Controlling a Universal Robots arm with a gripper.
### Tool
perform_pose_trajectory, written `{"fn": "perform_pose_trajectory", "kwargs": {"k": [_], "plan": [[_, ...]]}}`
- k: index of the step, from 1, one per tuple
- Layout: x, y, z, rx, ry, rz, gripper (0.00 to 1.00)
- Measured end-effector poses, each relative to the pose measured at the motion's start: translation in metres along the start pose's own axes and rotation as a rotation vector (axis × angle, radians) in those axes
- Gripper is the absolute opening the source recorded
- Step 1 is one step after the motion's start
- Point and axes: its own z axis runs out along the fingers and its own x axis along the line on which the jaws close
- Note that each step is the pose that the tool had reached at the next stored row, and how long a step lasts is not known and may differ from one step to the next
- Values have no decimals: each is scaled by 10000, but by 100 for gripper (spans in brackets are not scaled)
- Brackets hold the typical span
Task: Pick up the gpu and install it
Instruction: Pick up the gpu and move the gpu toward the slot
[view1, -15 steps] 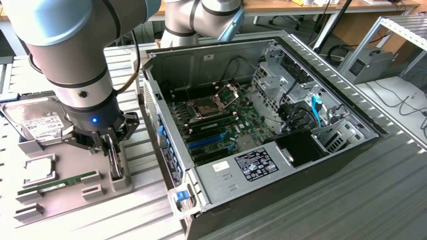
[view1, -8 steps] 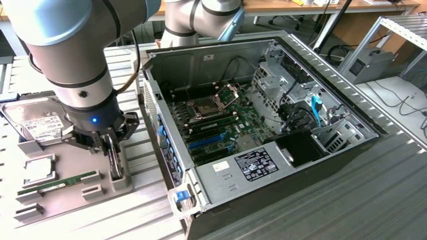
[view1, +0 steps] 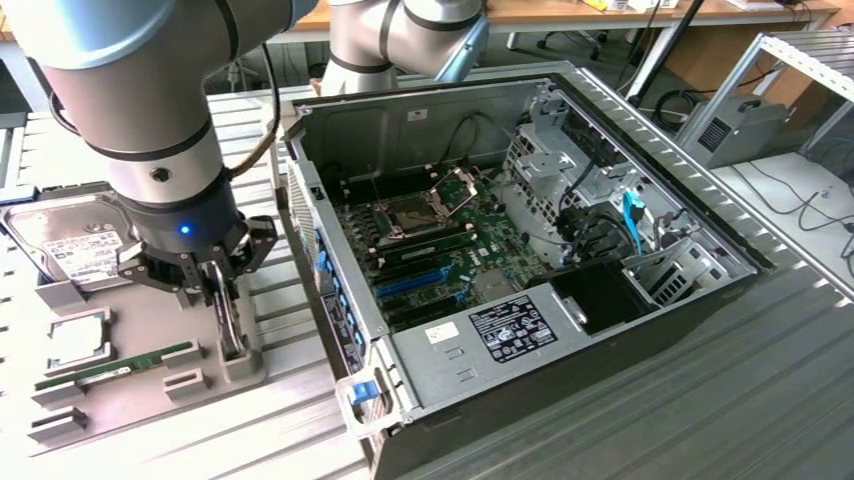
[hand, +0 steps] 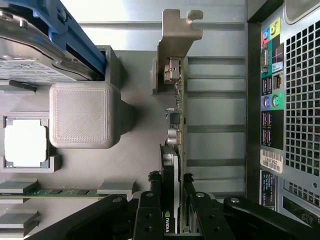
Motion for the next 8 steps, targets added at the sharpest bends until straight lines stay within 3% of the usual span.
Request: {"fn": "perform_pose_trajectory", "kwargs": {"k": [8], "plan": [[-6, 10, -226, 0, 0, 0, 27]]}}
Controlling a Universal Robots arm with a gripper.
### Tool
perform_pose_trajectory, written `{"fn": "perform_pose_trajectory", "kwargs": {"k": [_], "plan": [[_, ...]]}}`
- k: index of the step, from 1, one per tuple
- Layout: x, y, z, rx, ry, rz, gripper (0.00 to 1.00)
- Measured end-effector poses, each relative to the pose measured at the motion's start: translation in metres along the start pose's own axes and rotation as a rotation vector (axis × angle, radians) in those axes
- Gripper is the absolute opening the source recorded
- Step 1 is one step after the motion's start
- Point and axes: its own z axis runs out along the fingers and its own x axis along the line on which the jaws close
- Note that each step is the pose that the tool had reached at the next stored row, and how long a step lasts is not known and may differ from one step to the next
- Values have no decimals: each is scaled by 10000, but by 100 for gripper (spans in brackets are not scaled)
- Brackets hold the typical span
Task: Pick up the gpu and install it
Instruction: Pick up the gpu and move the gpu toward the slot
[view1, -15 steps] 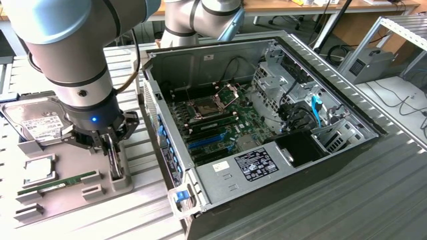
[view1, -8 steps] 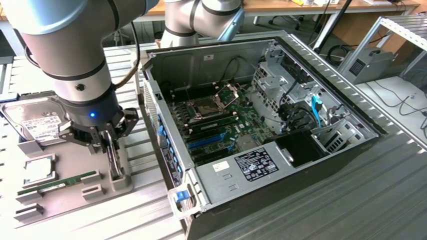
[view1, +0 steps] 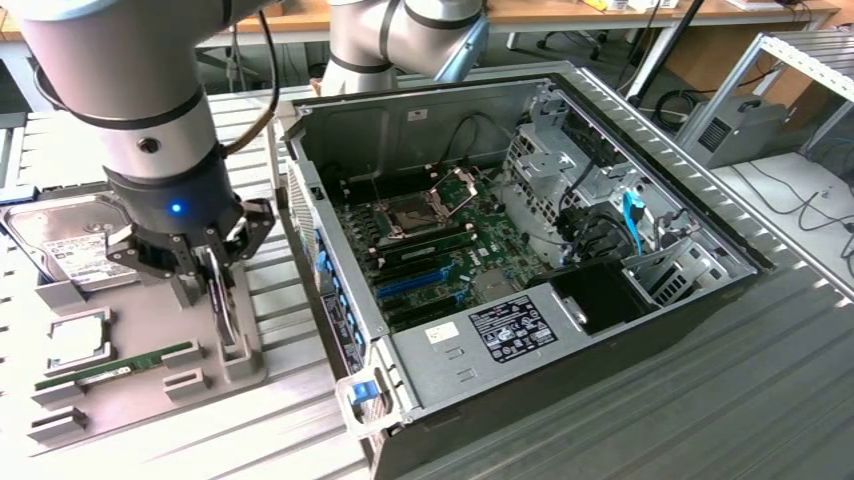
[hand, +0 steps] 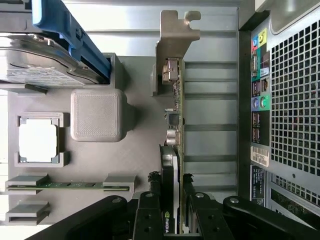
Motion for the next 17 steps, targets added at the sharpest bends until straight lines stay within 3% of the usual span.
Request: {"fn": "perform_pose_trajectory", "kwargs": {"k": [17], "plan": [[-14, 31, -586, 0, -1, 0, 27]]}}
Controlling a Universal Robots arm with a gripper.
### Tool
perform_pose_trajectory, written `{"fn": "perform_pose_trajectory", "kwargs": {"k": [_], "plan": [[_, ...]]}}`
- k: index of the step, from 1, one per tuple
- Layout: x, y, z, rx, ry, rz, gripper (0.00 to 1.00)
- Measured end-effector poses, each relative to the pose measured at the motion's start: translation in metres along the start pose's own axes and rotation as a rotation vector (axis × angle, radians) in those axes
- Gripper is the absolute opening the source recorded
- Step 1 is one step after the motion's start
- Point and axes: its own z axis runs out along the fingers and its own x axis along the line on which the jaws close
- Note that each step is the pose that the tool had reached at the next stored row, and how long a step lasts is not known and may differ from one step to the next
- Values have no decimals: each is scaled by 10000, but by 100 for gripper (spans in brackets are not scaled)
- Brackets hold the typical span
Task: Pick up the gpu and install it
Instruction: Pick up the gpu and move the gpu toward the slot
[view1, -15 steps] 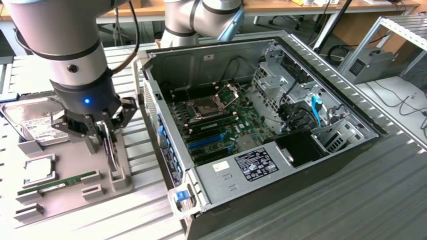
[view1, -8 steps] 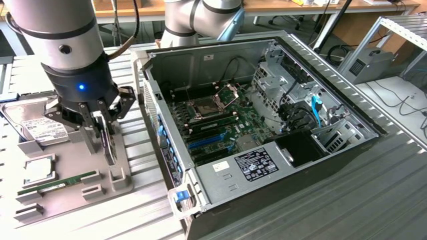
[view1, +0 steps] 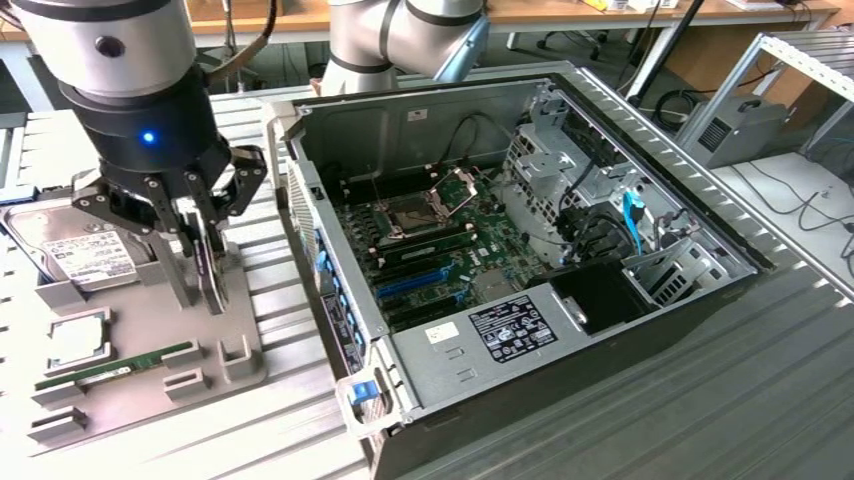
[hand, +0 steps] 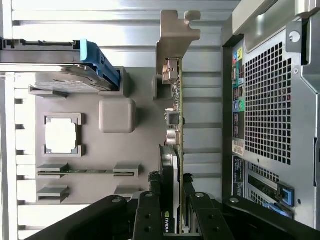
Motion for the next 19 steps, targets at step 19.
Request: {"fn": "perform_pose_trajectory", "kwargs": {"k": [19], "plan": [[-14, 51, -596, 26, 1, -1, 27]]}}
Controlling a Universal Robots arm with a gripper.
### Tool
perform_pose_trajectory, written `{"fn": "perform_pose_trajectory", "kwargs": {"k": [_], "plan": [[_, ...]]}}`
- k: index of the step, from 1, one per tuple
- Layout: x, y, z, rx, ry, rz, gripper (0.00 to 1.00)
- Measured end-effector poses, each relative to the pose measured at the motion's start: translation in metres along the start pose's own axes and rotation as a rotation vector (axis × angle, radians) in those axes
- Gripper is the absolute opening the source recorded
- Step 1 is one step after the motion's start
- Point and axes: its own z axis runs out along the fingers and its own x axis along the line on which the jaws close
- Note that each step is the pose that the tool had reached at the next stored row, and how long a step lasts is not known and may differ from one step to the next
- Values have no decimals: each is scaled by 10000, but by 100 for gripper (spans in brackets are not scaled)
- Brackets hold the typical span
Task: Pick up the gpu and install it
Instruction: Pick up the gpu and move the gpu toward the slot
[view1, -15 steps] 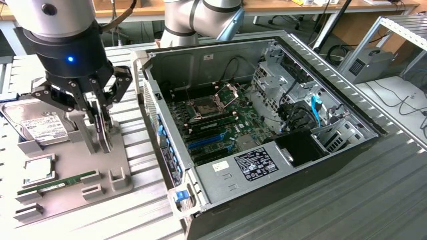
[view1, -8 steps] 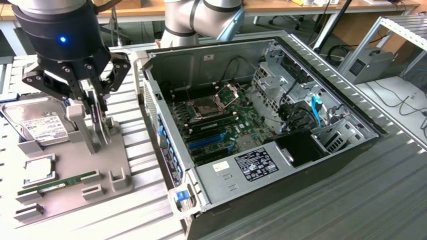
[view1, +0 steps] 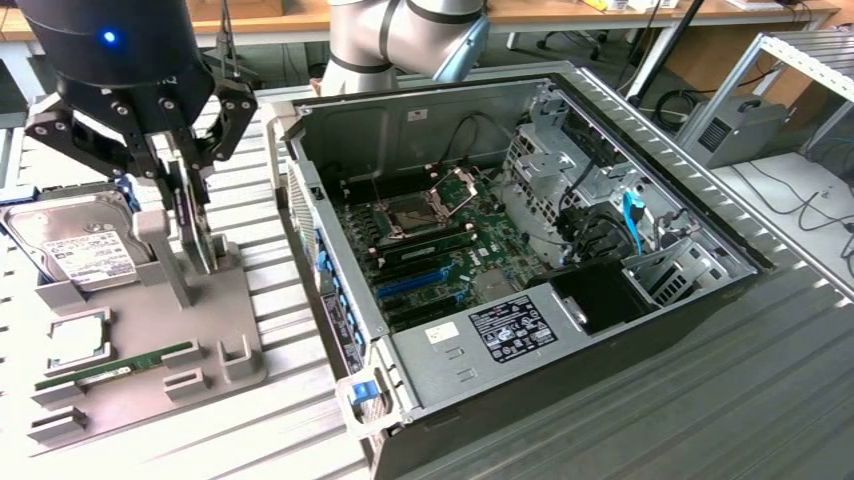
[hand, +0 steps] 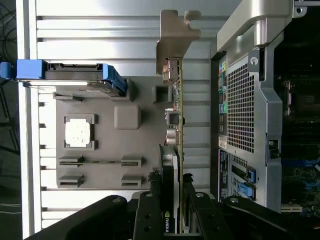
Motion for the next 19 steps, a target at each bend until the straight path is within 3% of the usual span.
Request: {"fn": "perform_pose_trajectory", "kwargs": {"k": [11, 19], "plan": [[-9, 28, -399, 12, 0, 0, 27], [-12, 35, -529, 16, -1, 0, 27]]}}
